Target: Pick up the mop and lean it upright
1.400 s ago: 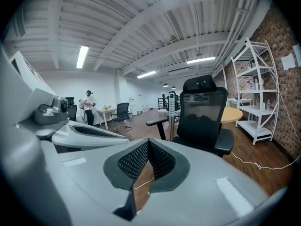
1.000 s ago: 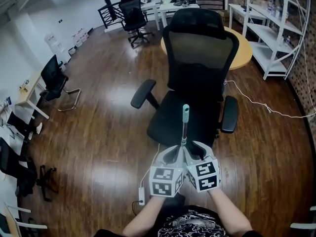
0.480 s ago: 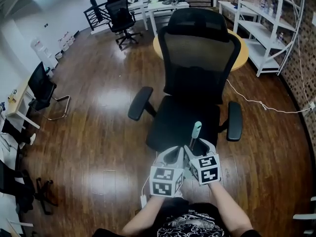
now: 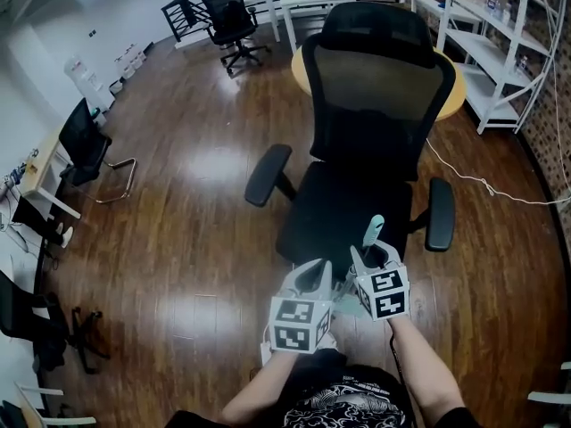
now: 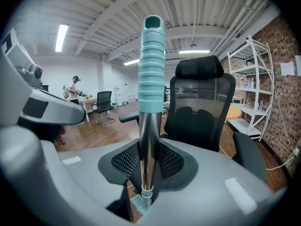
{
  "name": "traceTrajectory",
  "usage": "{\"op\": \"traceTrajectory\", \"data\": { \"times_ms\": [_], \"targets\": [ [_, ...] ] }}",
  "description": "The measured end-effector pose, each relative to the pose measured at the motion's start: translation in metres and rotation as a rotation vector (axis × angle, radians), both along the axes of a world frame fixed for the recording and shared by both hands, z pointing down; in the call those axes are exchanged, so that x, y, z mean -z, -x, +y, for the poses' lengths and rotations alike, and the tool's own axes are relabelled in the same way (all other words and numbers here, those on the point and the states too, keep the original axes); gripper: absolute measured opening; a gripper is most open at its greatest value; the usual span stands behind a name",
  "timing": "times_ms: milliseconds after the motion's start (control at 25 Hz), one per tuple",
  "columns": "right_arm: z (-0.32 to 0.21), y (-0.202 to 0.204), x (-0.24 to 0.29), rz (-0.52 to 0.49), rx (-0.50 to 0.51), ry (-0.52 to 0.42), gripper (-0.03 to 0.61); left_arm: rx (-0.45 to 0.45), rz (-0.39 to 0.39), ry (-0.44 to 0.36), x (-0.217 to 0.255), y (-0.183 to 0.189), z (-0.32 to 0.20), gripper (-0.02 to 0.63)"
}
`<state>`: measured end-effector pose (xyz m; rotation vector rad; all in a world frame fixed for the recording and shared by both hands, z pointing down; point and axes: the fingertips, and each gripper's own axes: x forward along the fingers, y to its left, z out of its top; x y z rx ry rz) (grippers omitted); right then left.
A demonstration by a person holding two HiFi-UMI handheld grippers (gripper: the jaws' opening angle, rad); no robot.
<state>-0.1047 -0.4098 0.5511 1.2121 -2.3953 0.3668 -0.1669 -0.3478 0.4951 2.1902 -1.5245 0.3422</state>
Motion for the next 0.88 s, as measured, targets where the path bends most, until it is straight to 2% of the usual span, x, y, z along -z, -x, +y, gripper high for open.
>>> {"op": "traceTrajectory", "data": {
  "times_ms": [160, 360, 520, 880],
  "targets": [
    [0.022, -0.001, 0.007, -0.02, 0.022, 0.023, 0.103, 0.039, -0.001, -0.015, 0.001, 0.002, 0.01, 0.003],
    [0.057, -0.002, 0.033, -0.054, 0.056, -0.015, 0.103, 0.09, 0.003, 0.006, -0.01, 0.0, 0.035, 0.003],
    [0.078, -0.013, 0.074, -0.087, 0.089, -0.099, 0.103, 0.132, 0.002, -0.002, -0.008, -0.011, 0.056, 0.003],
    [0.125, -0.037, 0.174, -0.146, 0.138, -0.295, 0.103, 0.148, -0.031, -0.088, 0.025, -0.041, 0.105, 0.003]
  ]
}}
